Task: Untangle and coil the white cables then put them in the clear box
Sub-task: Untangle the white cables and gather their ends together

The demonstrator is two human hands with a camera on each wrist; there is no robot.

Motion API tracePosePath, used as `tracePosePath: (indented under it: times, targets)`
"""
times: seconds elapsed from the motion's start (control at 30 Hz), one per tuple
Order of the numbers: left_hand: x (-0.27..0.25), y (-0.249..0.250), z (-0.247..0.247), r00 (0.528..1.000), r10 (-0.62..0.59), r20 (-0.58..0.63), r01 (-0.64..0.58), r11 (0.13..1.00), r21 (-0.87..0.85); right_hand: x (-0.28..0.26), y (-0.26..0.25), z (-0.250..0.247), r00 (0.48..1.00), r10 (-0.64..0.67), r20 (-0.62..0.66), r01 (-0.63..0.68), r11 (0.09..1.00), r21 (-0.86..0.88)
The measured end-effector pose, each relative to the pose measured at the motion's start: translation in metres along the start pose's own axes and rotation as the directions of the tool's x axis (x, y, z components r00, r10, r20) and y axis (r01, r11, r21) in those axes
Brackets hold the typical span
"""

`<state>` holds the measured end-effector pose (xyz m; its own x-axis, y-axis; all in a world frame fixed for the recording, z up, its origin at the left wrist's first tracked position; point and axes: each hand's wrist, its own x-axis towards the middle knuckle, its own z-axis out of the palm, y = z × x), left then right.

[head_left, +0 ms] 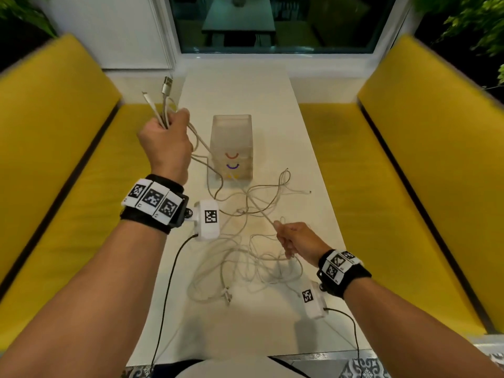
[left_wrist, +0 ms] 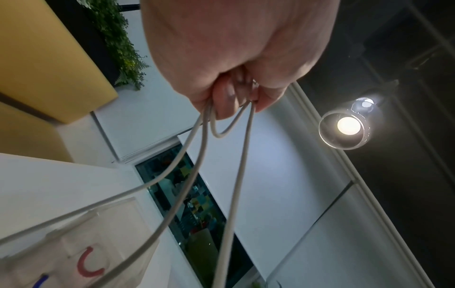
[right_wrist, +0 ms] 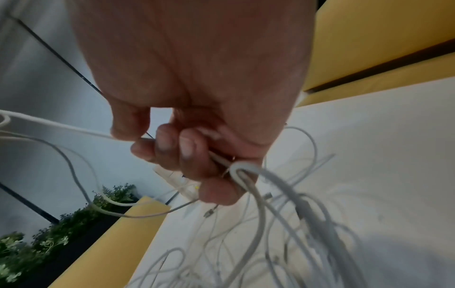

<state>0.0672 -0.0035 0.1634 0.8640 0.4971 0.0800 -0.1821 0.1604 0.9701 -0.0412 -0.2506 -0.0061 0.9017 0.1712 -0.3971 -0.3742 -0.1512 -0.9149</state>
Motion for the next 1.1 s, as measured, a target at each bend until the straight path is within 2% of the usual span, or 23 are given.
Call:
tracePosePath:
  times: [0.07, 0.17, 0.27, 0.4, 0.47, 0.57, 0.7, 0.8, 0.9, 1.0, 1.1]
  targets:
    - [-0.004, -0.006, -0.001, 0.999, 0.0, 0.046, -0.003, 0.998, 0.07, 0.0, 0.0, 0.005, 1.0, 0.03, 0.006, -0.031, 0.998, 0.059]
    - [-0.017, -0.023, 0.001, 0.987, -0.004, 0.163, -0.028, 0.981, 0.191, 0.001, -0.016, 0.012, 0.998, 0.056, 0.037, -0.065, 0.95, 0.304]
    - [-0.037, -0.041, 0.004, 0.959, -0.032, 0.281, -0.041, 0.968, 0.249, -0.001, -0.044, 0.021, 0.999, -0.016, 0.047, -0.007, 0.896, 0.444]
    - [-0.07, -0.057, 0.007, 0.868, -0.072, 0.492, -0.116, 0.932, 0.342, -0.007, -0.069, 0.03, 0.989, -0.15, 0.014, 0.128, 0.882, 0.453]
    - [-0.082, -0.061, 0.007, 0.828, -0.102, 0.552, -0.161, 0.899, 0.407, -0.008, -0.077, 0.034, 0.974, -0.224, -0.014, 0.21, 0.889, 0.408]
    - [-0.086, -0.065, 0.009, 0.822, -0.132, 0.554, -0.129, 0.904, 0.407, -0.009, -0.083, 0.039, 0.964, -0.267, -0.02, 0.256, 0.895, 0.365]
    - [-0.083, -0.061, 0.014, 0.84, -0.101, 0.534, -0.148, 0.903, 0.404, -0.011, -0.086, 0.038, 0.976, -0.217, 0.036, 0.182, 0.89, 0.419]
    - [-0.073, -0.057, 0.014, 0.887, -0.085, 0.455, -0.129, 0.898, 0.42, -0.012, -0.075, 0.043, 0.984, -0.149, 0.094, 0.087, 0.873, 0.479]
    - [-0.054, -0.053, 0.014, 0.913, -0.054, 0.405, -0.117, 0.916, 0.385, -0.014, -0.049, 0.052, 0.985, -0.115, 0.13, 0.034, 0.862, 0.506]
    - [-0.038, -0.042, 0.016, 0.94, -0.008, 0.34, -0.125, 0.921, 0.369, -0.011, -0.014, 0.059, 0.982, -0.093, 0.163, 0.017, 0.909, 0.418]
    - [-0.031, -0.043, 0.016, 0.94, -0.013, 0.34, -0.103, 0.942, 0.321, -0.01, 0.019, 0.06, 0.985, -0.04, 0.166, -0.004, 0.966, 0.26]
